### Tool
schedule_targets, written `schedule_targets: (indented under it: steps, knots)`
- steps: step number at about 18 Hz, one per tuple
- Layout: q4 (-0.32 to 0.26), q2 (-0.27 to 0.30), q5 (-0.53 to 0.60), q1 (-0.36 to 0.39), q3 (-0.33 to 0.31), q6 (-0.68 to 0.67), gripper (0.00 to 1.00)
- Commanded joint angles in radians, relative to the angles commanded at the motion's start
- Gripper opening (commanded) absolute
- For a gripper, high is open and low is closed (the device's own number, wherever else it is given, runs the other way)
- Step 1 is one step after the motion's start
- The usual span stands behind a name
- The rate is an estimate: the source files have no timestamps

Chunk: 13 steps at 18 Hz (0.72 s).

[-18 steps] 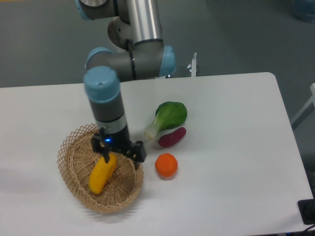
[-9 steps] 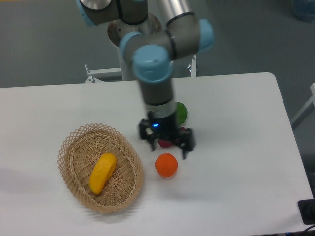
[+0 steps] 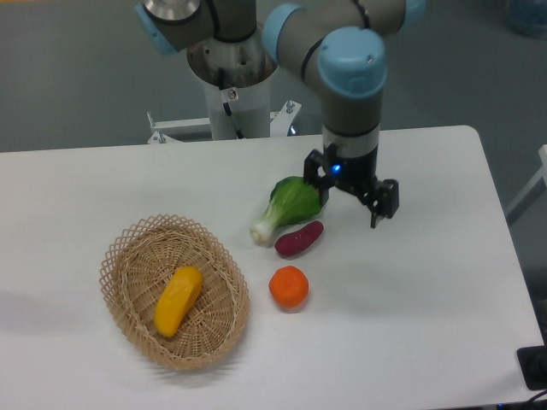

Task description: Place the mango in the basket

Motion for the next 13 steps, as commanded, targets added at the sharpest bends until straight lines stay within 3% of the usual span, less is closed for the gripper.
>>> schedule_targets:
  steps: [13]
  knots:
    - [-0.034,0.000,-0.002,0.000,0.028,0.000,1.00]
